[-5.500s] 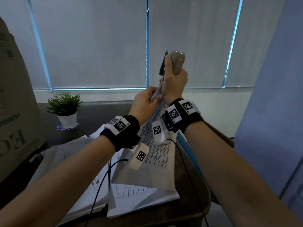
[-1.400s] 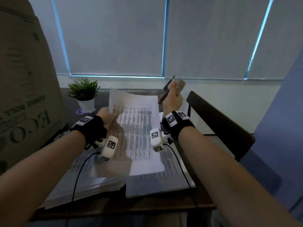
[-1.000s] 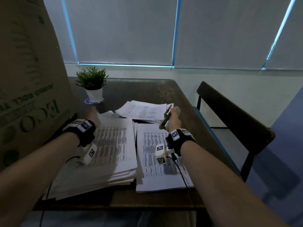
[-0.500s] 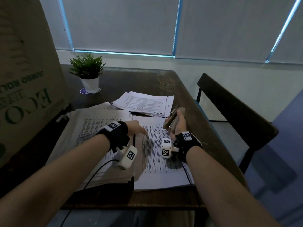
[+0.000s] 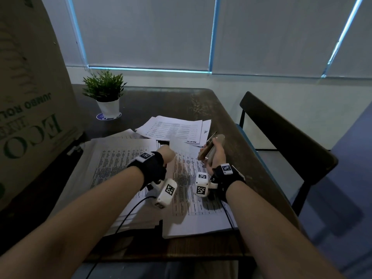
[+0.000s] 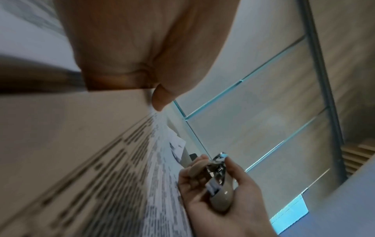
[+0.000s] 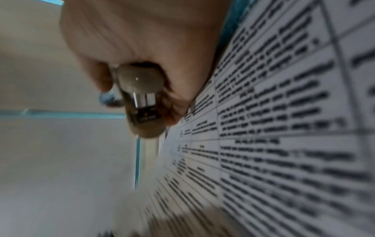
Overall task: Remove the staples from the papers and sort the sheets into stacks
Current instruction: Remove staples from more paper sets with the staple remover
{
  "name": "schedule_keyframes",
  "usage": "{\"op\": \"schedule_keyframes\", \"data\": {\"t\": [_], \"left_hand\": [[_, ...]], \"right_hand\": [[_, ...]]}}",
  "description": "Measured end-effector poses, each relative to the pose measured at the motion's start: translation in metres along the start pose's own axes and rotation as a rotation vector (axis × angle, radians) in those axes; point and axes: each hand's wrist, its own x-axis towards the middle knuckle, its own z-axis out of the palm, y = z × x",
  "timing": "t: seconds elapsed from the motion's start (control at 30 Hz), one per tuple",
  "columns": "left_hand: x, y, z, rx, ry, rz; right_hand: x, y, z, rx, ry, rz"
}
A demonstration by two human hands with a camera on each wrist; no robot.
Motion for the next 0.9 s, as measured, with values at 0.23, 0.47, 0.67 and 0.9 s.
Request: {"op": "schedule_keyframes", "data": {"t": [0.23, 0.47, 0.67, 0.9], "left_hand": [[-0.008, 0.017, 0.007, -0.114, 0.257, 0.311], [-0.061, 0.075, -0.002, -0.076, 0.27, 0.673], [-0.088, 0.117, -0.001, -0.067, 0.229, 0.78], [-0.106, 0.144, 0.006, -0.108, 0.192, 0.851]], "right_hand": [[-0.029, -0.042, 0.025, -0.209, 0.044, -0.233], [-0.089, -0.137, 0.074, -0.357, -0.123, -0.805], [-0.118, -0.178, 0.082, -0.384, -0.111, -0.947], [-0.139, -0.201, 0.077, -0.432, -0.161, -0.984]]}}
